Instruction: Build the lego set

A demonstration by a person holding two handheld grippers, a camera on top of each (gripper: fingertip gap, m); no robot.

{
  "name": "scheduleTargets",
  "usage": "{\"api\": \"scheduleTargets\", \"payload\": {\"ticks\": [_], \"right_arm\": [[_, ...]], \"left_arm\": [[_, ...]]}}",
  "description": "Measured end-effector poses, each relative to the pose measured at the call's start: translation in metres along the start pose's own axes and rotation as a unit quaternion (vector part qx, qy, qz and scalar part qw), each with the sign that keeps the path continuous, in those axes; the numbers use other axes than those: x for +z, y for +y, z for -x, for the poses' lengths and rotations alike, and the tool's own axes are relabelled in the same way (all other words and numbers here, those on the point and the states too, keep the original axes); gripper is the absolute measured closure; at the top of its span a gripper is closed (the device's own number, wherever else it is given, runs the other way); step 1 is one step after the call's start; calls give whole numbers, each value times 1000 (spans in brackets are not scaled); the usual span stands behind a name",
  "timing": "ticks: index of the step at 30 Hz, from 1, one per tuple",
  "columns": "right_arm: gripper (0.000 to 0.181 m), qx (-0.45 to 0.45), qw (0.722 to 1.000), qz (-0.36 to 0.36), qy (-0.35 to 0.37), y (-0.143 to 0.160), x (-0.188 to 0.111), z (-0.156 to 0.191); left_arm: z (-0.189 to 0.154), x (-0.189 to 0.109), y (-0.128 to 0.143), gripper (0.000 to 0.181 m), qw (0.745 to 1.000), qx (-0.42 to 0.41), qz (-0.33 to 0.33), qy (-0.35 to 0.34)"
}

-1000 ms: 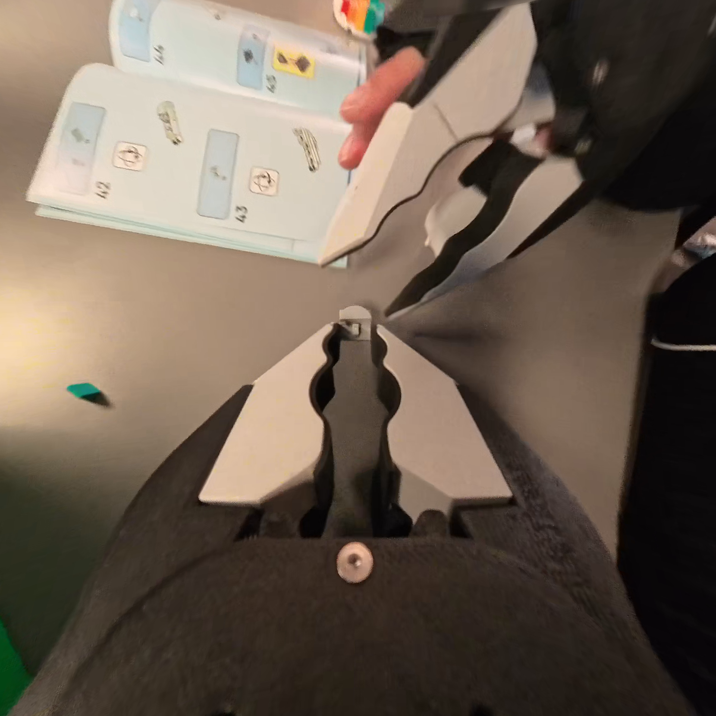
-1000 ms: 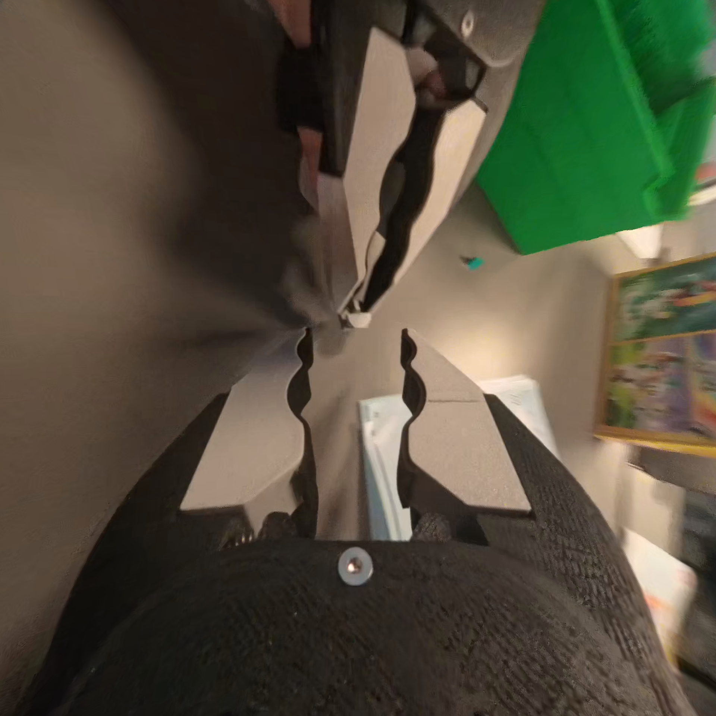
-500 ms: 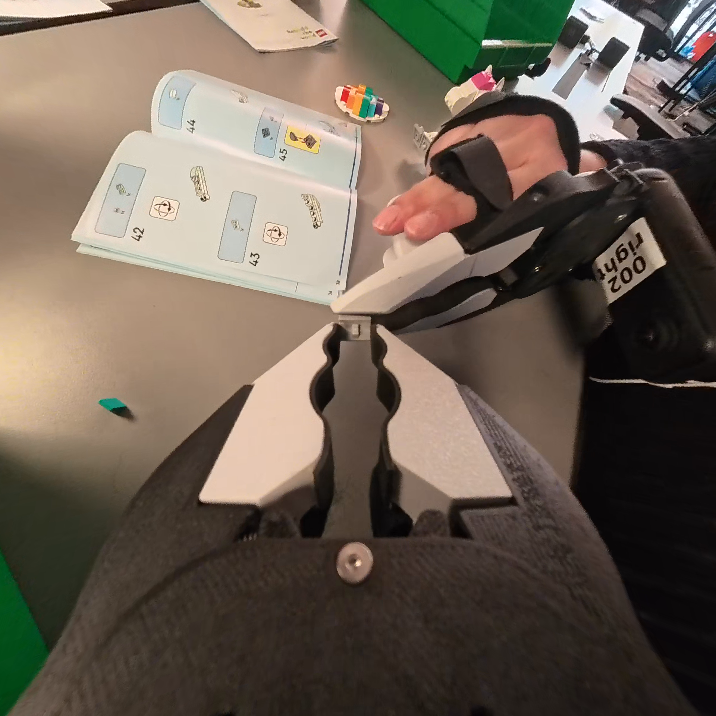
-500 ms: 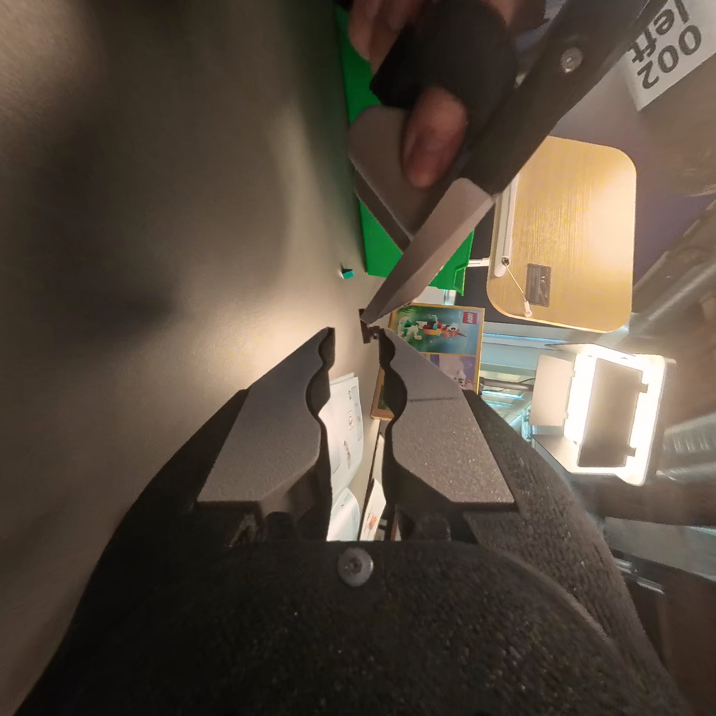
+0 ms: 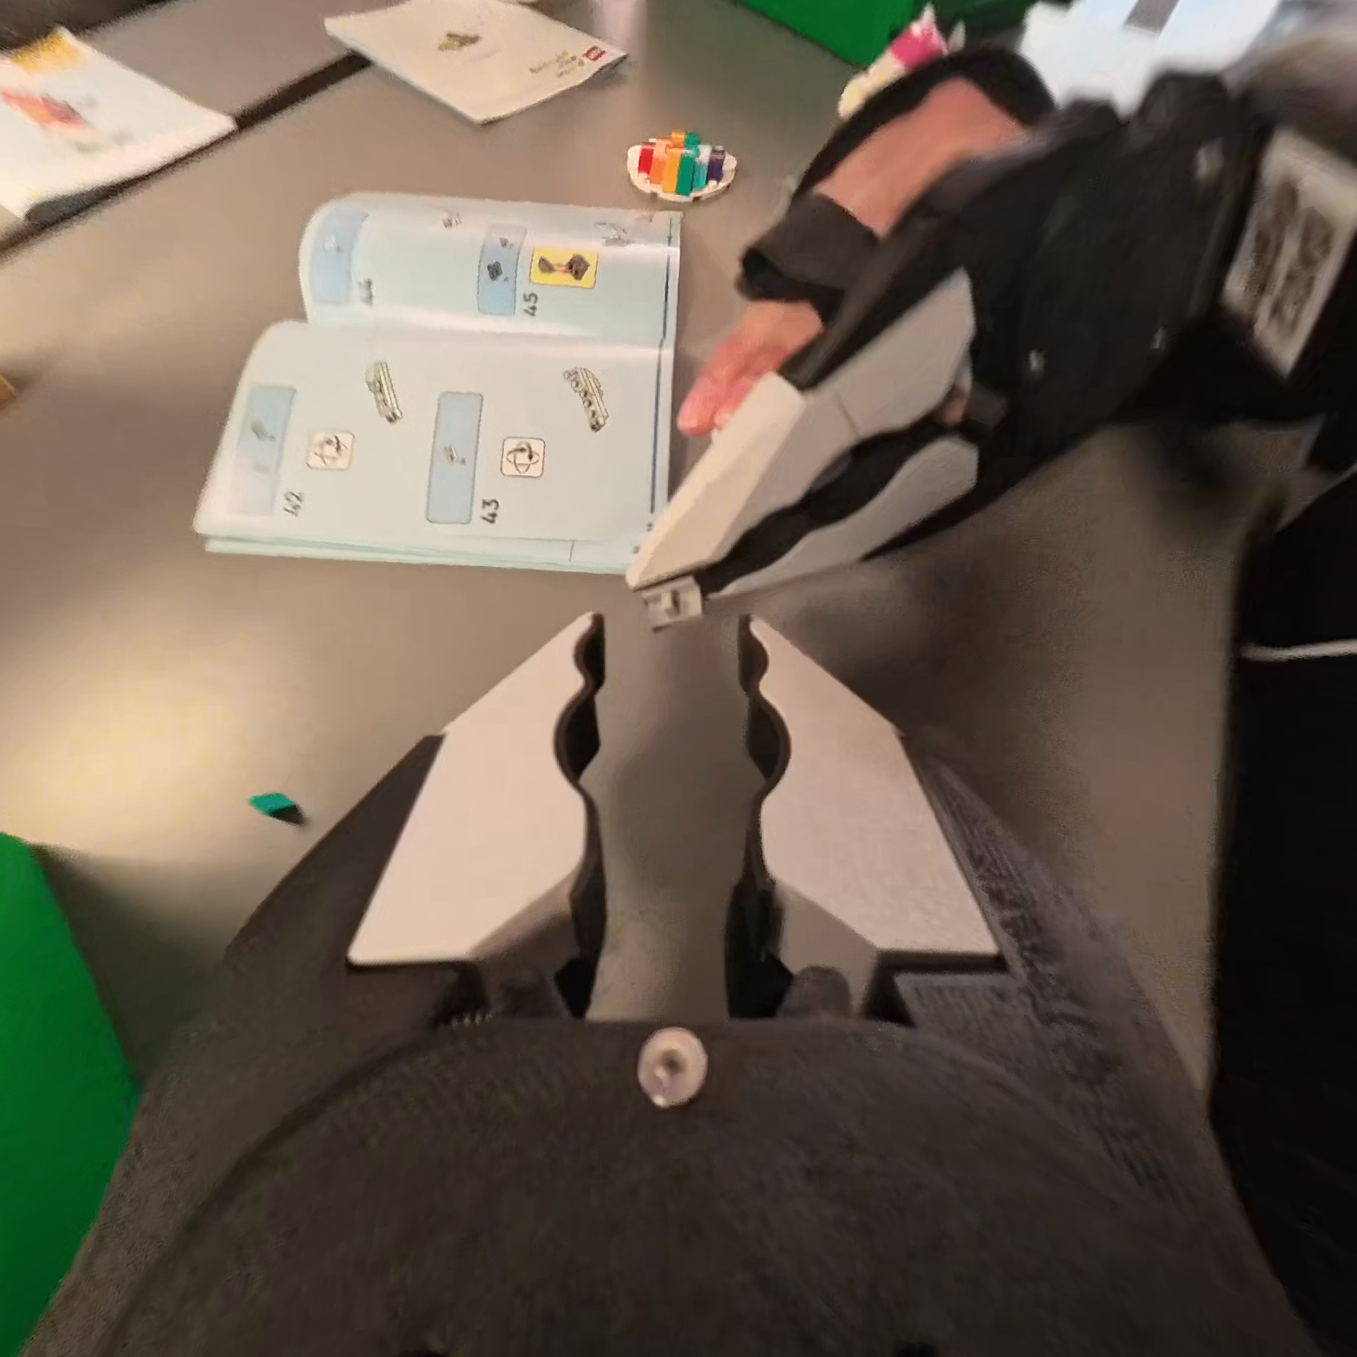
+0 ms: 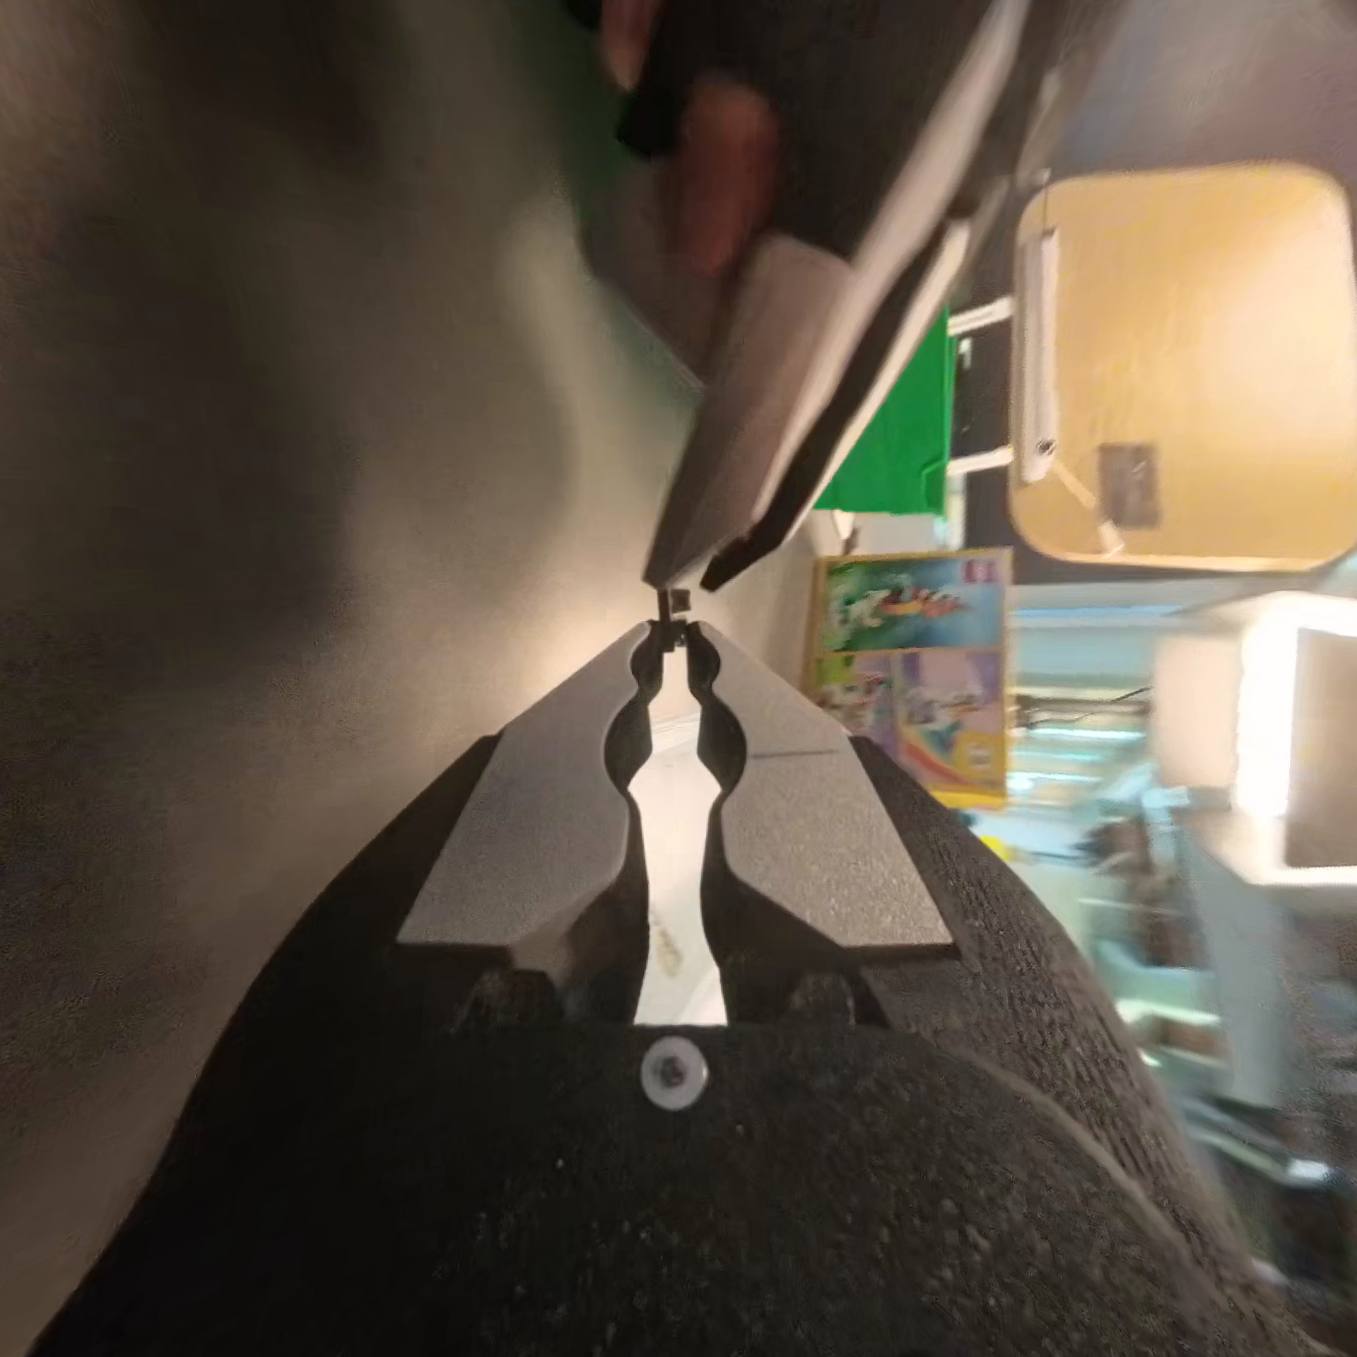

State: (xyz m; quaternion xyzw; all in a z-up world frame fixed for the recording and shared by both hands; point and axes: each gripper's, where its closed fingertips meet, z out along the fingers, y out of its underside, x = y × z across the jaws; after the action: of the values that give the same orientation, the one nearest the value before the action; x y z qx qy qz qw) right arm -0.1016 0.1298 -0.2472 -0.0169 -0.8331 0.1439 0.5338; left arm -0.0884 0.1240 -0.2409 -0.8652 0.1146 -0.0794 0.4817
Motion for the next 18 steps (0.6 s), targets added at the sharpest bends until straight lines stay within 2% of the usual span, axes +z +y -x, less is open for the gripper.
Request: {"api": "scheduleTargets", "payload": {"ticks": [2, 7, 16, 18], "right_arm": [[177, 48, 999, -7, -14, 3, -2, 0], [177, 110, 993, -24, -43, 2, -5, 3], [177, 168, 981, -49, -82, -4, -9, 6], [178, 185, 977, -57, -92, -6, -11, 5]], "left_arm": [[-3, 0, 1, 146, 997, 78, 1, -26], [-10, 2, -3, 156, 970, 229, -13, -78], [-6, 7, 0, 177, 943, 311, 2, -116], [-7, 6, -3, 172, 941, 314, -11, -123]]}}
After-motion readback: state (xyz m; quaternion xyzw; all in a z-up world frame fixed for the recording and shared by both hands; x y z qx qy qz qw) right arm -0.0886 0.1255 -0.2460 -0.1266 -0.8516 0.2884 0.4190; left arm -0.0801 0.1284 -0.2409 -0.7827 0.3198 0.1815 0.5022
